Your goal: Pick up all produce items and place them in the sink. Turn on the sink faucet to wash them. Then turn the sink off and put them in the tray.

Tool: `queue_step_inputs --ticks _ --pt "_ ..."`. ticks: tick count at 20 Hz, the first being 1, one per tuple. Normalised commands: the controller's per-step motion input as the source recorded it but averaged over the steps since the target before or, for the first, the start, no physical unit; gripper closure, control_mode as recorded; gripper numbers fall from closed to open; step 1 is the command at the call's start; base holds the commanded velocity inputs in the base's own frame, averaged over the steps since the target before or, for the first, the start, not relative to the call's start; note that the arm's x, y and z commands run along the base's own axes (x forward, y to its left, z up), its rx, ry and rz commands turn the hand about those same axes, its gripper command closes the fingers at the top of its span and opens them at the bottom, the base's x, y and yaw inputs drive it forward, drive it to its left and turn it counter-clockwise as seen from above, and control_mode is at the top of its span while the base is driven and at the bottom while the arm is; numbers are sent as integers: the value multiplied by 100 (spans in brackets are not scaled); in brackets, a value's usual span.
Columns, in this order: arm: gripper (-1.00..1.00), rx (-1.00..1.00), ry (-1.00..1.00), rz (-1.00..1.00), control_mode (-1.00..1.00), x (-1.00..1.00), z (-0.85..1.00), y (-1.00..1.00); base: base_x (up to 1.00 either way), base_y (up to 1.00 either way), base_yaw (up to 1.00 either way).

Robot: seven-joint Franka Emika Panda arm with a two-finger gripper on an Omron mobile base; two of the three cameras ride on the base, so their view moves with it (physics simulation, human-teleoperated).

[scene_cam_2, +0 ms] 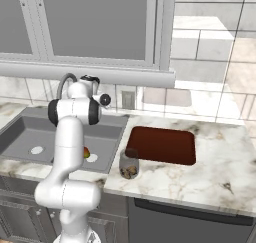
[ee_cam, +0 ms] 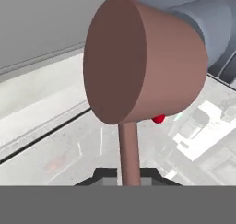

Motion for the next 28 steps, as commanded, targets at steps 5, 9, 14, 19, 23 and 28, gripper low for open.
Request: queue_step_inputs --ticks 5,9,14,19,23,28 --pt "100 -1 -15 34 -100 18 0 59 0 0 0" --pt "100 -4 -12 34 -100 10 0 85 0 0 0" --pt "100 -6 -7 28 -100 0 0 64 0 0 0" --pt "-100 -4 0 12 -100 -5 19 -6 0 0 0" --pt "-100 -2 0 4 -100 -36 38 -48 0 0 0" --pt "-100 -6 0 3 -100 -92 29 -54 0 0 0"
